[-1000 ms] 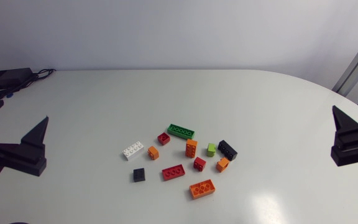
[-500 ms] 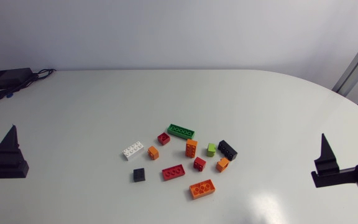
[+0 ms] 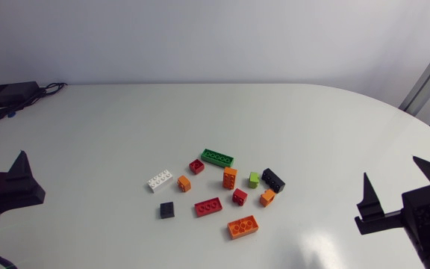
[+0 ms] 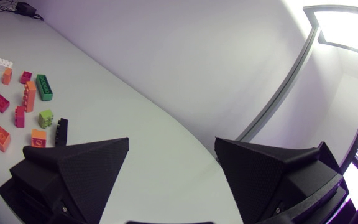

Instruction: Disassemble duplo

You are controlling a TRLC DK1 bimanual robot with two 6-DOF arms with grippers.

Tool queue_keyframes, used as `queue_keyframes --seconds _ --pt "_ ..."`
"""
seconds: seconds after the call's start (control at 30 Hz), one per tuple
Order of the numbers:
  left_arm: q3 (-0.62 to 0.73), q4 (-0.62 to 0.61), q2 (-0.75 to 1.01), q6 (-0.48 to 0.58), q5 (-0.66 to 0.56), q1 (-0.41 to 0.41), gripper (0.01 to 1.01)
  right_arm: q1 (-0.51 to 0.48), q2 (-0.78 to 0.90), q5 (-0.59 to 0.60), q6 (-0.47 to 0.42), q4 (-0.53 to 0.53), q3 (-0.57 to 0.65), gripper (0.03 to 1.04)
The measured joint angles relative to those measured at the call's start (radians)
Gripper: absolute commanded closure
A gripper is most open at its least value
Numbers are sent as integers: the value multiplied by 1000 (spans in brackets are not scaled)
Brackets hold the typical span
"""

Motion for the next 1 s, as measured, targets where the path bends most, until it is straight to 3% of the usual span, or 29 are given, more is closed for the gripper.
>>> queue_keyframes --seconds 0.17,0.4,0.63,0.87,1.0 --pt "-91 153 0 -23 101 31 51 2 0 -73 17 2 -1 69" --pt "-117 172 0 -27 340 58 51 7 0 -94 40 135 -31 69" --pt "-117 137 -1 -31 437 72 51 52 0 -117 97 275 -91 69" --pt "-117 99 -1 -35 480 98 51 109 0 -189 104 259 -128 69" --pt "-117 99 -1 -35 480 109 51 124 2 -252 225 250 -128 69"
